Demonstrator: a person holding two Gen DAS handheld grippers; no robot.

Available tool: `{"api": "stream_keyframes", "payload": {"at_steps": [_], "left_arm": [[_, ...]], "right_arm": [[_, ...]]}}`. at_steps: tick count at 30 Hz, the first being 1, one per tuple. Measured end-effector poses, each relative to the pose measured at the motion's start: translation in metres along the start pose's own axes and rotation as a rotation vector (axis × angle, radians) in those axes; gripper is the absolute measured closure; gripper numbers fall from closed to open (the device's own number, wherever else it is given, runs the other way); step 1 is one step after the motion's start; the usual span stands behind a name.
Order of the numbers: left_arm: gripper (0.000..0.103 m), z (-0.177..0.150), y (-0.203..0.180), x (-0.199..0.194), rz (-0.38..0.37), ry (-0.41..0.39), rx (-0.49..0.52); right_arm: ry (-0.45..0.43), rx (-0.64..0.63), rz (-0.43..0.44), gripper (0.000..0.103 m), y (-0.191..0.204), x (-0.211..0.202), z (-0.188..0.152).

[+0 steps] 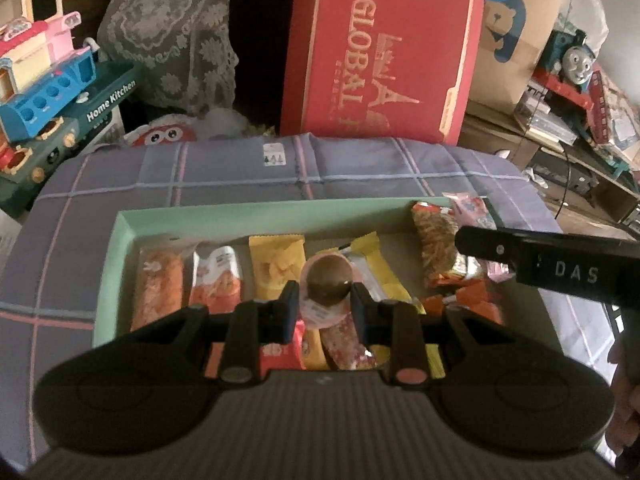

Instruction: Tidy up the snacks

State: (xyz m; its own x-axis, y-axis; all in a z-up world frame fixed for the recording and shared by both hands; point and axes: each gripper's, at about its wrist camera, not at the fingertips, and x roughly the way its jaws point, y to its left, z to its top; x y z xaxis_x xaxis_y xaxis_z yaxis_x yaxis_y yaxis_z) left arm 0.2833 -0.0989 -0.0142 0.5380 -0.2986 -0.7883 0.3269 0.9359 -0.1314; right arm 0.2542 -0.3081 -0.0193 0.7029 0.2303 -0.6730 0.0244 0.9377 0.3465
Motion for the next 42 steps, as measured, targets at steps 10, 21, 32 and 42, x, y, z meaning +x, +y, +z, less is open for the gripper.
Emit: {"api": "stream_keyframes", "payload": {"at_steps": [10, 21, 32, 42], "left_arm": [[0.009, 0.004, -0.011, 0.014, 0.095, -0.015, 0.030], [0.000, -0.014, -0.008, -0.023, 0.117, -0.020, 0.007], [0.000, -0.039, -0.015, -0.083, 0.126, -0.056, -0.009], [0.000, -0.080, -0.017, -0.130, 0.113, -0.066, -0.011]], "right_arm": [[-0.056, -0.021, -0.016, 0.000, 0.006, 0.003, 0.003], [-0.033, -0.044, -0.011, 0.000, 0.019, -0.025, -0.014], [-0.046, -0.054, 0.005, 0.000, 0.037, -0.081, -0.034], [-0.046, -0.058, 0.029, 0.000, 0.047, -0.131, -0.068]]}}
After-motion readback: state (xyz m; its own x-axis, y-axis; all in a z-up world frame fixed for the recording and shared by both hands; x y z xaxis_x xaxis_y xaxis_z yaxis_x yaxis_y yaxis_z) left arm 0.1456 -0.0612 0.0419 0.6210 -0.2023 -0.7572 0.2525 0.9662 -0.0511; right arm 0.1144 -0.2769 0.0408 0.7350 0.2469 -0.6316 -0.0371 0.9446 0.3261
